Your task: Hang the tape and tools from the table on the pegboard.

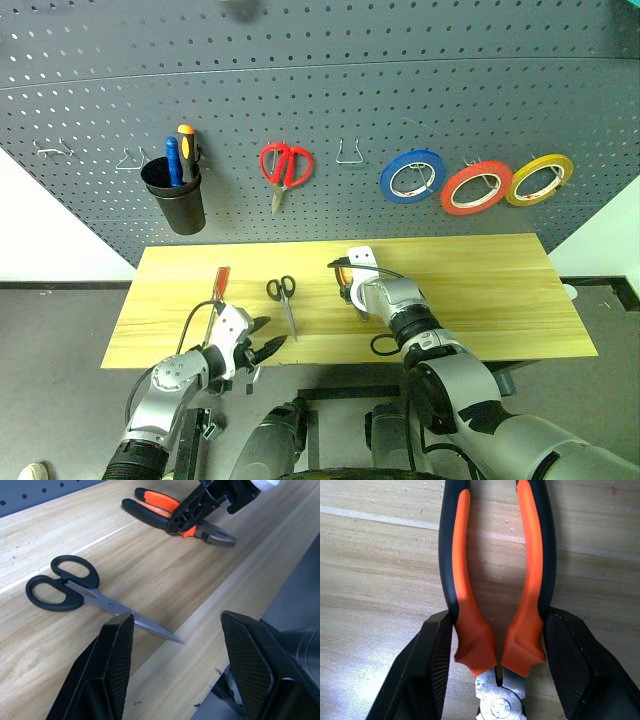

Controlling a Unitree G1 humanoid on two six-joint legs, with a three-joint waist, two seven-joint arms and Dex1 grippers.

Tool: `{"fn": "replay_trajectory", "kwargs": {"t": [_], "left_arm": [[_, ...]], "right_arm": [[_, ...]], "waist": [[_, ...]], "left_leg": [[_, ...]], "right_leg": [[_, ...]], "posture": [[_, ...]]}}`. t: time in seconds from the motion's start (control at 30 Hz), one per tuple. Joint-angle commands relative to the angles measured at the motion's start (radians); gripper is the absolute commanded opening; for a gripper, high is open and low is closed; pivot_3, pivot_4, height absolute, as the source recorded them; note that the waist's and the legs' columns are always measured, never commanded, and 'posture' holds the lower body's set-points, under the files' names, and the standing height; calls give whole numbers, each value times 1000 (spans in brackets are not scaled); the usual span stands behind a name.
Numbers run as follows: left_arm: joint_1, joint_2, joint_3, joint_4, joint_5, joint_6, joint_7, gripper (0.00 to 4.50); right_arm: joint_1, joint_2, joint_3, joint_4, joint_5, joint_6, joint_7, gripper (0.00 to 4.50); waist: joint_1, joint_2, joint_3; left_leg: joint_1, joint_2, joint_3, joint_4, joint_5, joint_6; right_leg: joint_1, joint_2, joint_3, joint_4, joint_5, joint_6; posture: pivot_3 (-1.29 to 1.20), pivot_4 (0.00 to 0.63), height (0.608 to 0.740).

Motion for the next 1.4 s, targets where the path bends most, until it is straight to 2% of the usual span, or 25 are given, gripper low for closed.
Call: {"fn": "replay_trajectory", "kwargs": {"t": [0.03, 0.13, 0.23, 0.33, 0.43, 0.5, 0.63, 0.77, 0.97, 1.23, 1.4], "left_arm": [[5, 5, 16, -36, -14, -2, -1, 2871], [12, -3, 28, -44, -23, -18, 9, 2871], [31, -25, 71, -54, -54, -104, 20, 2871], [46, -56, 115, -58, -103, -138, 28, 2871], [46, -115, 168, -35, -146, -303, 21, 2871], [38, -162, 201, -18, -163, -421, 31, 2871], [3, -239, 238, 8, -208, -553, 42, 2871], [-44, -265, 228, 66, -166, -625, 71, 2871], [-73, -296, 204, 89, -139, -675, 101, 2871], [-8, -325, 152, 2, -119, -691, 144, 2871], [63, -318, 121, -75, -128, -667, 154, 2871]], "right_arm": [[-8, 2, 14, -6, -4, 11, 5, 2371], [54, -32, 132, -139, -48, -6, 120, 2369], [180, -107, 271, -399, -82, -44, 255, 2369], [314, -220, 368, -669, -117, -211, 353, 2369], [403, -285, 362, -842, -94, -438, 403, 2369], [425, -300, 335, -925, -52, -524, 443, 2369], [380, -293, 288, -1016, 16, -677, 501, 2369], [232, -248, 242, -916, 13, -829, 456, 2369], [-17, -182, 154, -601, 39, -1000, 411, 2369], [-187, -188, 81, -225, 36, -1271, 388, 2369], [-240, -203, 50, -119, 48, -1353, 408, 2369]], "waist": [[0, 0, 0], [1, 0, 0], [2, 0, 0], [6, 0, 0], [9, -4, 3], [8, -7, 4], [21, -11, 6], [29, -11, 7], [26, -12, 7], [25, -11, 7], [26, -12, 9]], "left_leg": [[0, 0, 0, 0, 0, 0], [0, 0, 0, 0, 0, 0], [-2, 0, 0, 0, 0, 0], [-4, -1, 0, 0, 0, 0], [-4, 0, 2, 1, 0, 0], [-3, 1, 3, 1, 0, 0], [-4, 1, 3, 2, 0, 0], [-4, 1, 3, 3, 0, 0], [-3, 1, 2, 2, 0, 0], [-3, 0, 2, 2, 0, 0], [-3, 1, 1, 2, 1, 0]], "right_leg": [[0, 0, 0, 0, 0, 0], [0, 0, 0, 0, 0, 0], [-1, -1, 0, -2, 0, 0], [-3, -1, 0, -2, 0, 1], [-2, -1, 0, -2, 0, 1], [-2, -1, 0, -2, 0, 1], [-1, -1, 0, -3, 0, 0], [-1, -1, -1, -3, 0, 1], [0, 0, -1, -3, 0, 1], [-1, 0, -1, -2, 0, 0], [-1, 0, -1, -1, 0, 0]], "posture": [[-23, 142, 740], [-15, 141, 740], [-17, 144, 740], [-21, 146, 740], [-29, 146, 740], [-35, 145, 740], [-49, 139, 740], [-49, 132, 740], [-29, 127, 740], [19, 145, 740], [26, 165, 740]]}}
